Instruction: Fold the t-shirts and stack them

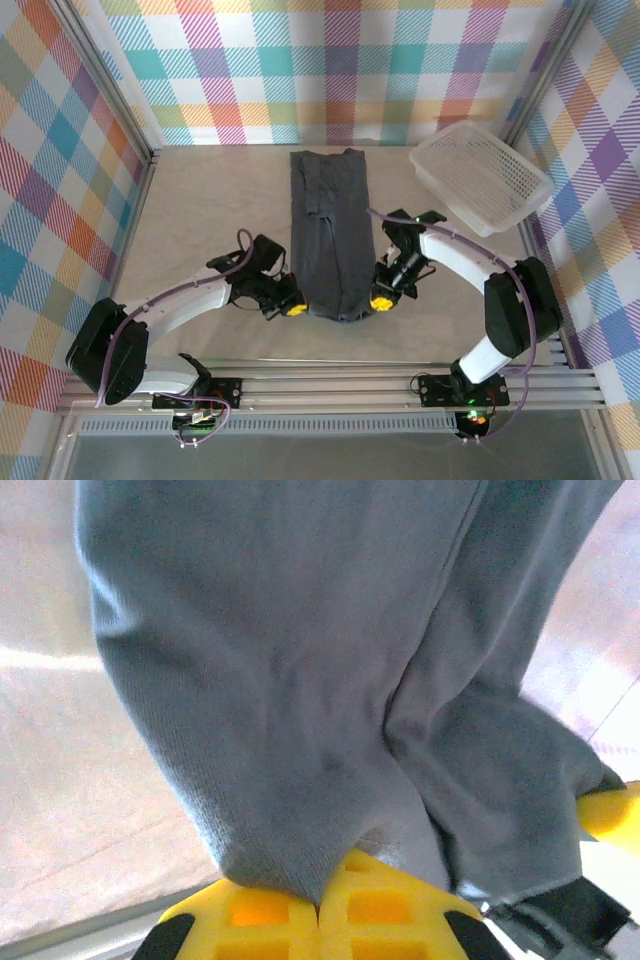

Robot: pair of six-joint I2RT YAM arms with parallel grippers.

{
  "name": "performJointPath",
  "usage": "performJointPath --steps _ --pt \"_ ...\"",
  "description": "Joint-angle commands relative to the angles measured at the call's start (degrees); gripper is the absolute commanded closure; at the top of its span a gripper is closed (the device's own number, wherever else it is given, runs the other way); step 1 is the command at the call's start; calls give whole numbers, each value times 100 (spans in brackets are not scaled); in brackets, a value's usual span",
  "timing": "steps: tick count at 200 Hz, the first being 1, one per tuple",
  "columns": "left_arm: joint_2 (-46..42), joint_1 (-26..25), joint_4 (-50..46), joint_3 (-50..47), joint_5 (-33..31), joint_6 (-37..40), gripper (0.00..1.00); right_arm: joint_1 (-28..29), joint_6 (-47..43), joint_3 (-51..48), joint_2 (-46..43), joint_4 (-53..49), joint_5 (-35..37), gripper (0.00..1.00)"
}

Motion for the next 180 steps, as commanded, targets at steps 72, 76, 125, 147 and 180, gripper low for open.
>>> performJointPath --steps 72,76,125,147,180 --pt "2031 1060 276 2633 -721 207 100 -887 -1 3460 2208 -132 444 100" --pt "2149 1086 256 2741 -738 235 100 -913 1 3614 2354 -115 431 100" --pt "3440 1425 403 3704 -1038 496 49 -1092 -148 5496 4052 -304 710 60" --pt "3240 1377 320 3720 -1170 570 32 -1134 -131 5498 3793 -327 1118 51" --pt "1937 1206 334 2113 -1344 -18 39 -1072 -69 3580 2426 556 1076 47"
